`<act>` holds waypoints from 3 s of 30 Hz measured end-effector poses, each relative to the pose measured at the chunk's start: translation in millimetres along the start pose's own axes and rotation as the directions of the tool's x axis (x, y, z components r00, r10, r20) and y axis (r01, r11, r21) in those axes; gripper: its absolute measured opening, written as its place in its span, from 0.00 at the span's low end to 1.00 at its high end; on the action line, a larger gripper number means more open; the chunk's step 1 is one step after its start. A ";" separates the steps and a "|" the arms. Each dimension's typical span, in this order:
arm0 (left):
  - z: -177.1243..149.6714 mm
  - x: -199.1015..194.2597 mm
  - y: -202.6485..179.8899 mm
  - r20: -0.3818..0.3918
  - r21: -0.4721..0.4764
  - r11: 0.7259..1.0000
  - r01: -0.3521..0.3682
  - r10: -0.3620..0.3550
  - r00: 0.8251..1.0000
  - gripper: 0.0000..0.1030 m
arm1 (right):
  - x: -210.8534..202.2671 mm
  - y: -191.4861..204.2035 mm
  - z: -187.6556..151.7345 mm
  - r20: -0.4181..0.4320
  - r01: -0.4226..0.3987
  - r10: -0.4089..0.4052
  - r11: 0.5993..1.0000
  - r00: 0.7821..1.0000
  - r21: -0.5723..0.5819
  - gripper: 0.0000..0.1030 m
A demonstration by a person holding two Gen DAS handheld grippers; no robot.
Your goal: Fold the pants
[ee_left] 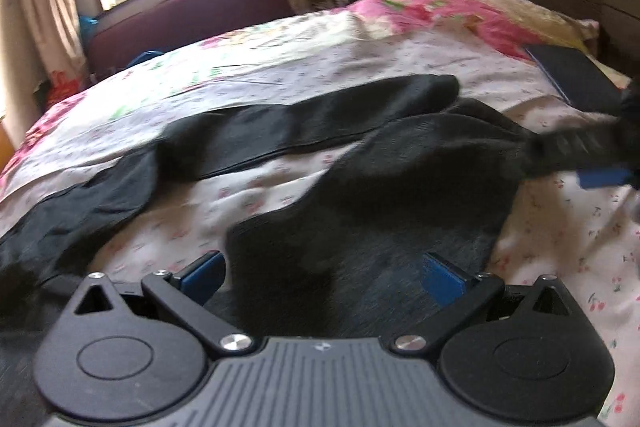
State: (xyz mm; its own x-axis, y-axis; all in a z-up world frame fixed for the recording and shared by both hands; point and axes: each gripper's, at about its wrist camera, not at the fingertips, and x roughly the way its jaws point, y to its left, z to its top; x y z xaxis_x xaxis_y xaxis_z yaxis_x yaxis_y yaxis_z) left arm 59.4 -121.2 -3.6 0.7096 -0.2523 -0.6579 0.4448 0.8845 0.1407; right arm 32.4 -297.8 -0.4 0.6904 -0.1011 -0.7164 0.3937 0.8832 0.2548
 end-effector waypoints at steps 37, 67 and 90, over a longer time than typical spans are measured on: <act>25.6 33.3 -87.0 0.008 0.170 0.939 0.300 -0.306 0.952 1.00 | -66.2 -102.5 6.7 0.109 -0.098 0.069 0.953 0.992 0.285 0.03; -39.0 -36.0 134.1 0.019 -0.058 0.998 0.000 0.001 1.000 1.00 | -75.0 -32.2 18.0 0.025 0.116 -0.115 0.992 0.993 -0.040 0.26; -17.7 92.1 498.0 -0.224 -0.149 0.886 -0.439 0.402 0.888 1.00 | 219.2 376.0 105.9 -0.345 -0.378 0.187 0.653 0.920 -0.656 0.52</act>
State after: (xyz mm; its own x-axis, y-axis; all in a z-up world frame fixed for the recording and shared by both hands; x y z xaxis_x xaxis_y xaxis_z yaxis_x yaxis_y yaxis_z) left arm 336.6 303.0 -7.3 0.6864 0.2193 -0.6934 0.0016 0.9530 0.3029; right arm 396.0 -36.4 7.1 0.4991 0.2298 -0.8355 -0.4020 0.9156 0.0117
